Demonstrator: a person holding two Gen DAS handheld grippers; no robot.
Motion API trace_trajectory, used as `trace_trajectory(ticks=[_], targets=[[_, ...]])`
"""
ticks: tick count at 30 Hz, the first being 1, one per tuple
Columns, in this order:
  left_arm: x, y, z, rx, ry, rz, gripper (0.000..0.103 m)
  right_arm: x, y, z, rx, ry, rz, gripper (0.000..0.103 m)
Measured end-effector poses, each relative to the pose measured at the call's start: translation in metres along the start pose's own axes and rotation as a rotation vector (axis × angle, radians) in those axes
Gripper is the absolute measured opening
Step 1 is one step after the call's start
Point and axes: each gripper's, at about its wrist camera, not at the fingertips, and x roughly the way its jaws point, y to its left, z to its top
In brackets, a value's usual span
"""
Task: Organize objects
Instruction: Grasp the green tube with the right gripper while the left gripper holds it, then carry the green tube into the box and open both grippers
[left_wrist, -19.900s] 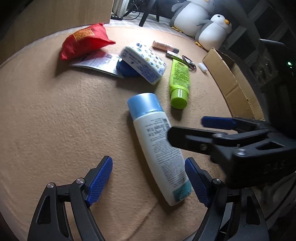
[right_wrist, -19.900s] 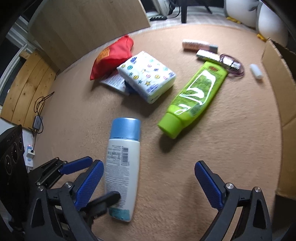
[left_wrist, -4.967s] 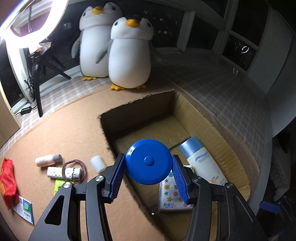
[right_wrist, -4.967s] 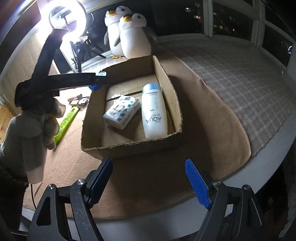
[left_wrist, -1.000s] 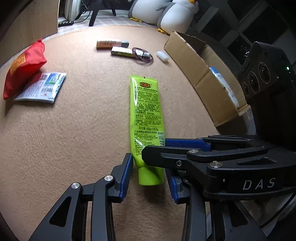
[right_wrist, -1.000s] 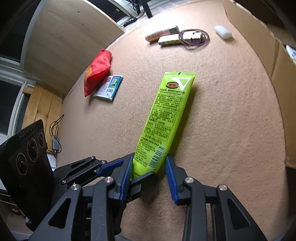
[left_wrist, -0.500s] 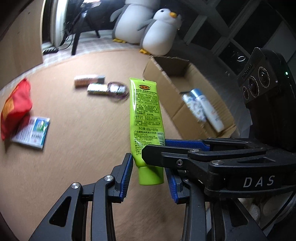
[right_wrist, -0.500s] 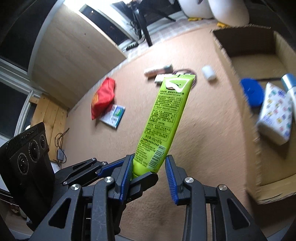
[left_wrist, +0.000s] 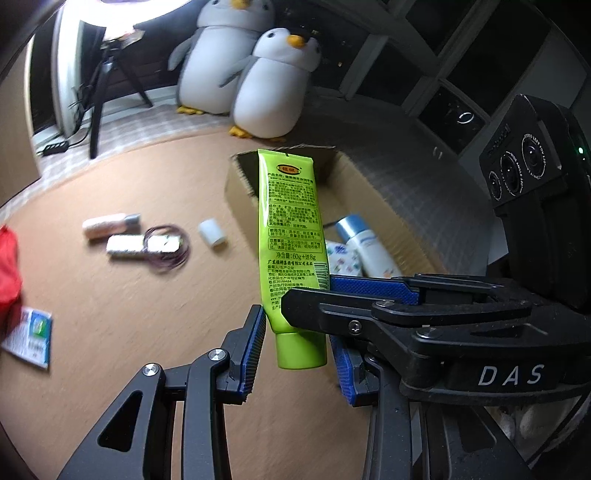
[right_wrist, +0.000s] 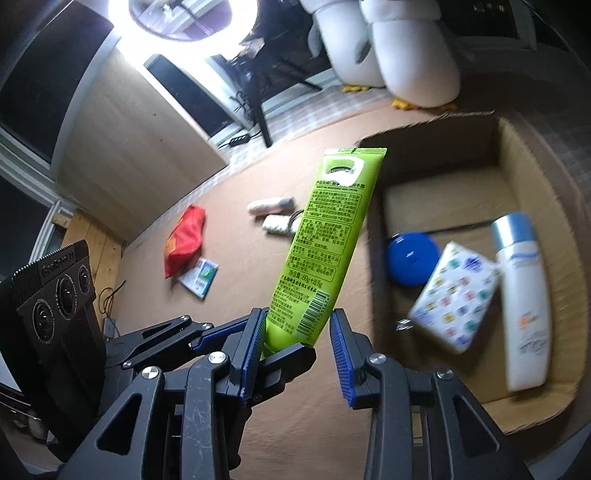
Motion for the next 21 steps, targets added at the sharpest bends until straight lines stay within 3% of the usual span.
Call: trace_trajectory(ticks=[21], targets=[[0.081, -0.047, 0.043, 0.014, 0.039, -0.027, 0.038, -0.012, -0.081, 0.031, 0.051, 0.002, -0.078, 0.033]])
